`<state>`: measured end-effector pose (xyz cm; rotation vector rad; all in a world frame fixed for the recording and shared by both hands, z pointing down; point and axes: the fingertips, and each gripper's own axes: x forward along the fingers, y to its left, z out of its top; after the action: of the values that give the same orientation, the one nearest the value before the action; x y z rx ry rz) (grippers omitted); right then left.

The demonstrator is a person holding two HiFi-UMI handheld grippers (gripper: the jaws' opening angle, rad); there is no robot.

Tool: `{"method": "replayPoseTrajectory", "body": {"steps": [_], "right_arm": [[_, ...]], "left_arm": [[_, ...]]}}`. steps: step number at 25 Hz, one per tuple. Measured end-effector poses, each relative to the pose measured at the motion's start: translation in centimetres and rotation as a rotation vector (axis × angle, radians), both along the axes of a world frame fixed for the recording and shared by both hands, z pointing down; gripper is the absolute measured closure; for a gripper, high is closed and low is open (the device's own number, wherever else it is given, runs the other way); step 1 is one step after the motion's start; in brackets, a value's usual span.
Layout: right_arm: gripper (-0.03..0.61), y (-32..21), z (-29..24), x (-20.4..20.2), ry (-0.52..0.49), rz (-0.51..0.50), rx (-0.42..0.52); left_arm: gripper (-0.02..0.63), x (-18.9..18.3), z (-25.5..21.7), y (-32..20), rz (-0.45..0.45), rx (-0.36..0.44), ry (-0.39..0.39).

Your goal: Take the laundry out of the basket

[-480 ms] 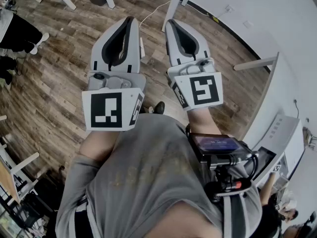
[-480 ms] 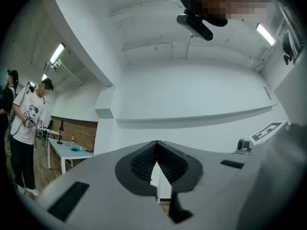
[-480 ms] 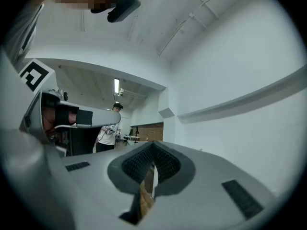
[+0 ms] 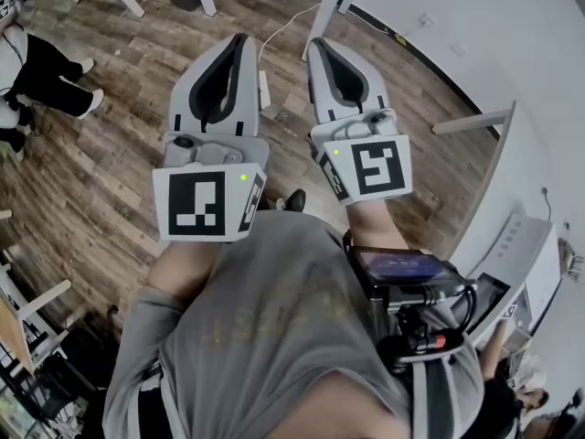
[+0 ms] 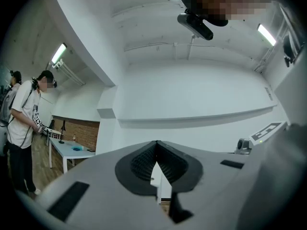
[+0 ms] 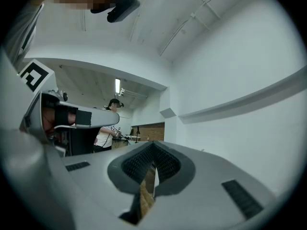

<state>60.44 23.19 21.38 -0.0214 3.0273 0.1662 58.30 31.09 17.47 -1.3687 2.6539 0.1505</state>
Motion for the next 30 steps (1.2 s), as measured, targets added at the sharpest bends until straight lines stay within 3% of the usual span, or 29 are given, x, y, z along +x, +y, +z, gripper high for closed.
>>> {"method": "replayPoseTrajectory", "body": {"steps": [14,21,30], "right_arm": [[0.571,3.0,-0.4,-3.8,-0.030,-0.022,-0.013],[0.571,2.6,-0.7,-6.0,-0.034,0.014,-0.023],[0.571,3.2,1.8,-9.8,0.015,-0.014,-0.048]], "left_arm": [[0.606,-3.7,0.2,5.6,-0.059,0.034,-0.009],[0.606,-6.4,1.3,8.1,-0.084,0.032,0.019],[0.606,-9.9,3.5,8.5,-0.108,-0.006,0.066]]}}
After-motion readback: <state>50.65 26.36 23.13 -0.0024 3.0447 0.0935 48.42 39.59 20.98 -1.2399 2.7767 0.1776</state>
